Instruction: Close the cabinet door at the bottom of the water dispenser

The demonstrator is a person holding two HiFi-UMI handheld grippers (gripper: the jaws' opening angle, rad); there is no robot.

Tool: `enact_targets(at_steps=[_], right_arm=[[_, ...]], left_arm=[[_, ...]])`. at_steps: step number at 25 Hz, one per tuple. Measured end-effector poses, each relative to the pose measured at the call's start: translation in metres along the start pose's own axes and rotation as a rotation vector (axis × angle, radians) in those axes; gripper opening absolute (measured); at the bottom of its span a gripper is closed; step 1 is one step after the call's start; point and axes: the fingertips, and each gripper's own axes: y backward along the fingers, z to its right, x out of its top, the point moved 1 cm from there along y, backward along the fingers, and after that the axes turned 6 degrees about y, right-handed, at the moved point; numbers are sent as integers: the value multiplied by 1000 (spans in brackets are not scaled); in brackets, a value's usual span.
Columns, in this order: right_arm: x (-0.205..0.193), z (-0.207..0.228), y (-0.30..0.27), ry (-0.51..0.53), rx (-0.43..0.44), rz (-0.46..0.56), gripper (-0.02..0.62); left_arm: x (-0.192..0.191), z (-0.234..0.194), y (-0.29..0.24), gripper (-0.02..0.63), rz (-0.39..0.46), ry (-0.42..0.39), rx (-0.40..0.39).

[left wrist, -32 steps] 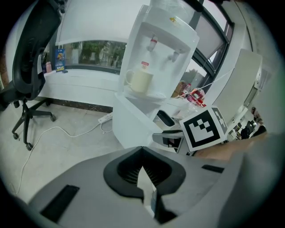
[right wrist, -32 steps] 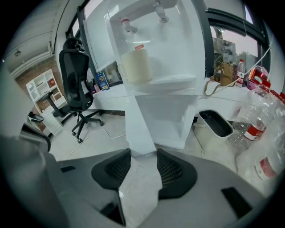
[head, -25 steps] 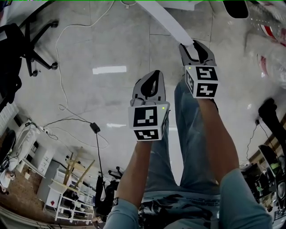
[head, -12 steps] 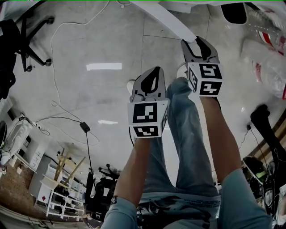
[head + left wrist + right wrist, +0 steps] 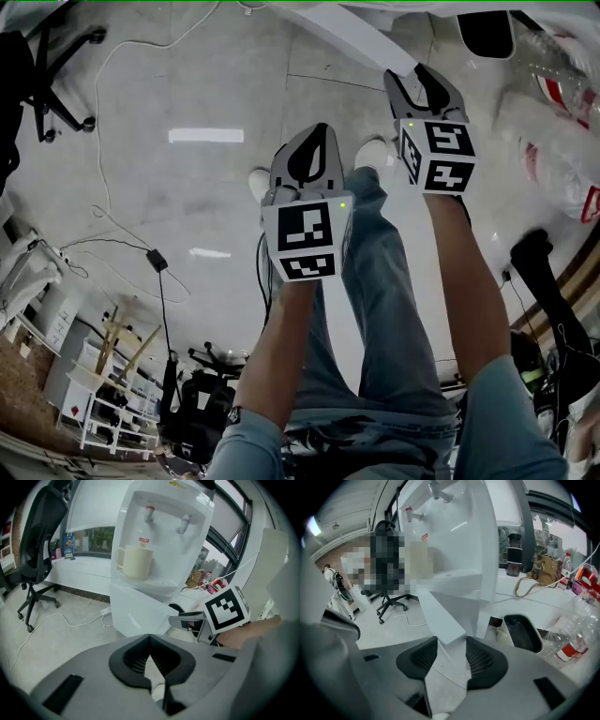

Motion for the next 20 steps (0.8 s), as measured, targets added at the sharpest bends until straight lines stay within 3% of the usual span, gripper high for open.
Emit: enact_targets(at_steps=[4, 20], right_arm=[[8, 22, -7, -14, -47, 12, 146], [36, 70, -32, 36, -89, 38, 135]], left_arm=[[6, 4, -9, 8, 9, 11, -2], [8, 0, -12, 8, 20, 51, 24]])
